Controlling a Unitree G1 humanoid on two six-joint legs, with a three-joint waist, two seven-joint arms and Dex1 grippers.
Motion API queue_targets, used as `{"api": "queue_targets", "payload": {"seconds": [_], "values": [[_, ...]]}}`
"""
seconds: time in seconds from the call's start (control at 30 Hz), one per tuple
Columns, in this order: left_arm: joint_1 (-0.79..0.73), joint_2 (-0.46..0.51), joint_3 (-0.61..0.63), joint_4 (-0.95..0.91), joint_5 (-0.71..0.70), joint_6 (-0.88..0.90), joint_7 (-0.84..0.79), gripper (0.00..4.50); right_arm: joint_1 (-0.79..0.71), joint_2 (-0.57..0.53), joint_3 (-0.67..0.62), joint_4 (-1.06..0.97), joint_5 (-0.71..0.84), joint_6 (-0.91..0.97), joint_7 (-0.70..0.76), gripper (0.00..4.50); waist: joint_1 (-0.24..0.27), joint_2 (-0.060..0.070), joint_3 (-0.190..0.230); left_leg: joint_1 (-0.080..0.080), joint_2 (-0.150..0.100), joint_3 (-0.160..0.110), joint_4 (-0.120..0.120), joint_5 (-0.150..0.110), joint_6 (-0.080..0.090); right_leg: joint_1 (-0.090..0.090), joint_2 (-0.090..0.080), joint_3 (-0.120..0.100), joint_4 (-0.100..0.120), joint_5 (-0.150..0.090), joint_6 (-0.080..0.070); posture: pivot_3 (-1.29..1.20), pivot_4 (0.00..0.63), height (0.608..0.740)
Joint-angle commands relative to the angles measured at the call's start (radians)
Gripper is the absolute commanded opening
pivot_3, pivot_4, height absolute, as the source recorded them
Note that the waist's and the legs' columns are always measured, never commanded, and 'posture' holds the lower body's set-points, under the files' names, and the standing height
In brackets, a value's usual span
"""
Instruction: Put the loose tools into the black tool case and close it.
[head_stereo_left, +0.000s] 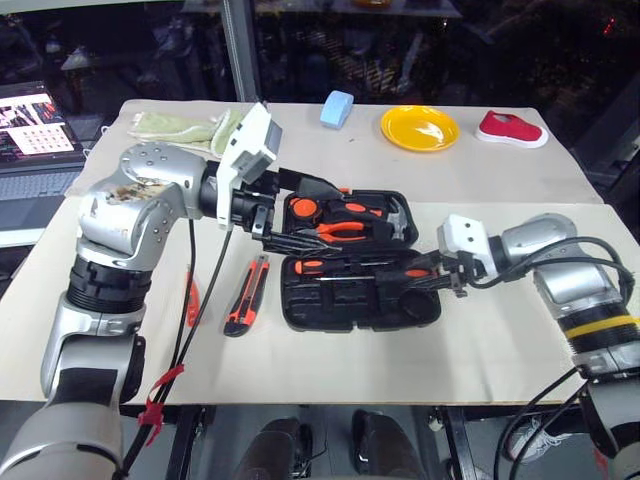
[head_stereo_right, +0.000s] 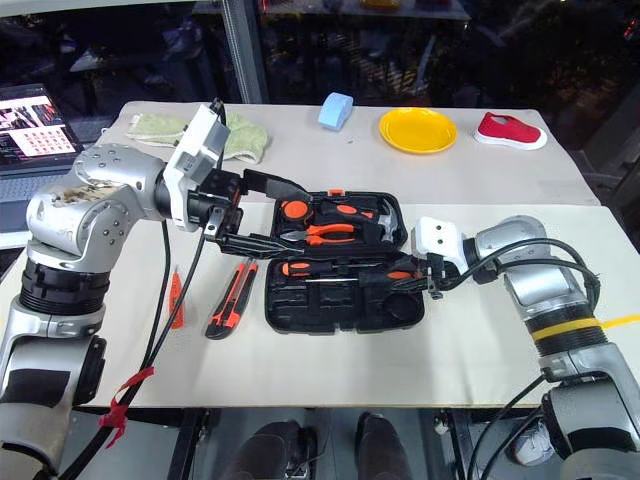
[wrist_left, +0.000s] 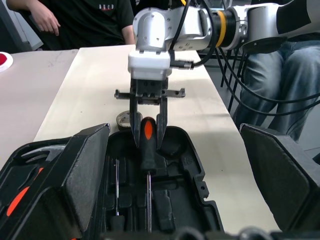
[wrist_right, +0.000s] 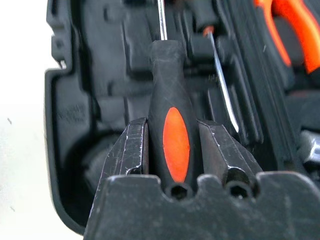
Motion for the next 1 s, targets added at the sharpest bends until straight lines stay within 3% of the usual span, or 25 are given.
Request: {"api": "queue_targets", "payload": {"seconds": [0.03, 0.2, 0.57, 0.77, 0.83, 1.0], "values": [[-0.02, 0.015, 0.017, -0.033, -0.002, -0.012, 0.002, 4.5, -0.046, 0.021, -0.031, 0.034, -0.01, -0.026, -0.004, 1.04, -0.003, 0.0, 0.0, 0.0, 0.0, 0.0, 0.0, 0.0, -0.001, 0.0, 0.0, 0.0, 0.0, 0.0, -0.001, 0.0, 0.15, 0.732], [-0.007, 0.042, 0.008, -0.023, 0.011, -0.017, -0.015, 4.5, -0.064, 0.057, -0.036, 0.073, -0.019, -0.016, -0.02, 1.04, -0.008, 0.0, 0.0, 0.0, 0.0, 0.0, 0.0, 0.001, -0.002, 0.0, 0.0, 0.0, 0.001, 0.0, -0.001, 0.0, 0.15, 0.732], [0.139, 0.236, 0.005, 0.05, 0.13, -0.174, -0.14, 4.5, -0.047, 0.071, -0.05, 0.073, -0.025, 0.009, -0.021, 1.04, -0.015, 0.0, 0.0, 0.0, 0.0, 0.0, -0.001, 0.001, -0.002, -0.001, 0.001, 0.0, 0.001, 0.0, -0.001, 0.0, 0.15, 0.732], [0.15, 0.24, 0.008, 0.041, 0.131, -0.178, -0.132, 4.5, -0.039, 0.088, -0.048, 0.076, -0.03, 0.013, -0.024, 1.04, -0.013, 0.001, 0.0, 0.0, 0.0, -0.001, -0.001, 0.001, -0.002, 0.0, 0.0, 0.0, 0.001, 0.0, -0.001, 0.0, 0.15, 0.732], [0.144, 0.235, 0.008, 0.041, 0.131, -0.177, -0.127, 4.5, -0.04, 0.093, -0.045, 0.081, -0.035, 0.006, -0.026, 2.04, -0.015, 0.001, 0.0, 0.0, 0.0, -0.001, -0.001, 0.001, -0.002, 0.0, 0.0, 0.0, 0.001, 0.0, -0.001, 0.0, 0.15, 0.732], [0.134, 0.223, 0.009, 0.043, 0.134, -0.177, -0.116, 4.5, -0.042, 0.088, -0.053, 0.075, -0.038, -0.004, -0.035, 3.68, -0.016, 0.001, 0.0, 0.0, 0.0, -0.001, -0.001, 0.001, -0.002, -0.001, 0.0, 0.0, 0.002, 0.0, -0.001, 0.0, 0.15, 0.732]]}}
